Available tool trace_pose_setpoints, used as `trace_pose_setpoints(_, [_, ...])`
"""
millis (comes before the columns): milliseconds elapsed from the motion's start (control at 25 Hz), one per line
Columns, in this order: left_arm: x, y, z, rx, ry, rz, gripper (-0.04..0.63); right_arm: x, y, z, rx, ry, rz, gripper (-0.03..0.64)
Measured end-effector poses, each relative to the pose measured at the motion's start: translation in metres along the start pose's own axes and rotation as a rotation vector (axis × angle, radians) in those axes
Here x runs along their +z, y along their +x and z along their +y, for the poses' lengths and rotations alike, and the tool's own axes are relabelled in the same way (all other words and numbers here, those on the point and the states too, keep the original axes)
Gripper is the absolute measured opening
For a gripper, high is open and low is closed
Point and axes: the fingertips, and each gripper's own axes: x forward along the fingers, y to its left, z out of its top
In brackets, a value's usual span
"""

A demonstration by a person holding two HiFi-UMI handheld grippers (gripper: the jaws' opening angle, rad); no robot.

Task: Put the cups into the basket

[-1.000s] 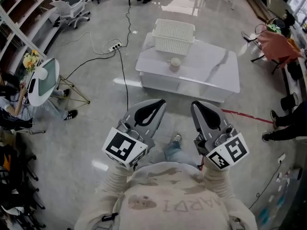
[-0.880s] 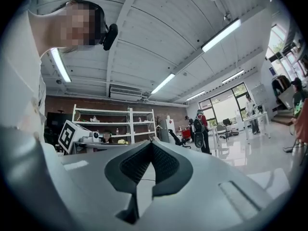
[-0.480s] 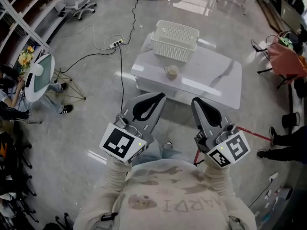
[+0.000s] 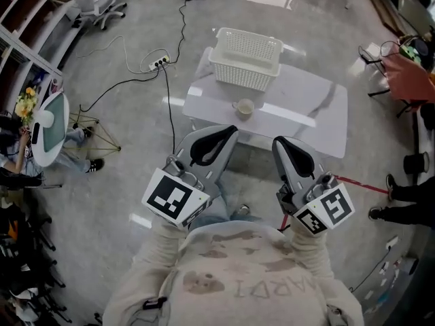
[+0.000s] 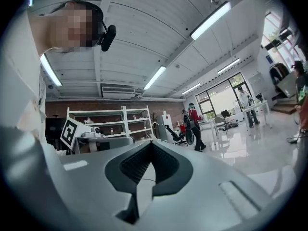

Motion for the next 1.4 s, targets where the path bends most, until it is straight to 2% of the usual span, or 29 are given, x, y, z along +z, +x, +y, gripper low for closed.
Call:
trace_pose_setpoints(280, [0.004,0.049,0.083,-0.102,0.015,0.040,0.000,0.004,0.082,-0.046,-0.093,0.017,-0.002,0.026])
trace_pose_setpoints(440, [-0.002,0.067,0.121,-0.210,0.056,0.038,0.000,0.001,0.122,-0.061,-0.169,0.019,0.008,0.026])
trace_pose_setpoints(760, [-0.022,0.114,0.172,-0.368,0.064,0.063,0.000,-0.022,0.170,-0.109,-0.320,0.009,0.073,0.026])
trace_pose_setpoints(960, [-0.034,0.149,0.176,-0.426,0.064,0.057,0.000,-0.063,0.171,-0.161,-0.419,0.062,0.150,0.028])
trace_pose_setpoints(1120, [-0.047,0.173,0.181,-0.440,0.053,0.061,0.000,-0.109,0.171,-0.199,-0.472,0.122,0.244,0.028])
trace_pose_setpoints(1400, [-0.086,0.215,0.183,-0.445,0.043,0.108,0.000,-0.201,0.168,-0.257,-0.490,0.204,0.419,0.035])
